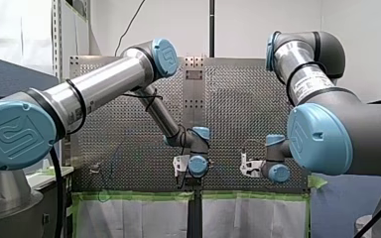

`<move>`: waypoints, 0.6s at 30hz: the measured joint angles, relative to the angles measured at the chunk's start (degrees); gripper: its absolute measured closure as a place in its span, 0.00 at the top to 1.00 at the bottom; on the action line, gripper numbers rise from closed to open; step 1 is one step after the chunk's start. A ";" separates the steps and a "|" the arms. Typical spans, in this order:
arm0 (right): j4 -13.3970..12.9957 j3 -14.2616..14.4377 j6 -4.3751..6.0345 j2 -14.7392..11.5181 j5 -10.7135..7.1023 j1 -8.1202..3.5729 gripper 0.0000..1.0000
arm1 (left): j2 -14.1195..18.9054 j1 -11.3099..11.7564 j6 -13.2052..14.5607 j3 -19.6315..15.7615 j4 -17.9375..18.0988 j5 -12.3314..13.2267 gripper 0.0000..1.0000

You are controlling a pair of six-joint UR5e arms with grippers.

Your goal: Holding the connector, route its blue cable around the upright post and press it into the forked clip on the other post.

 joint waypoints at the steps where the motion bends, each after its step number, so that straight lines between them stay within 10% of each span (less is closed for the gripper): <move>1: 0.02 0.00 0.00 0.00 0.00 0.01 0.00 | 0.00 0.00 0.00 0.00 -0.04 0.00 0.02; 7: 0.22 0.01 0.00 0.00 0.00 0.16 0.00 | 0.00 0.09 0.02 0.00 -0.33 -0.04 0.34; 9: 0.30 0.00 0.00 0.00 0.00 0.19 0.00 | 0.00 0.13 0.11 0.00 -0.50 -0.03 0.60; 18: 0.59 0.01 -0.01 0.00 0.08 0.37 0.00 | 0.00 0.60 2.17 -0.05 -2.67 -0.17 1.00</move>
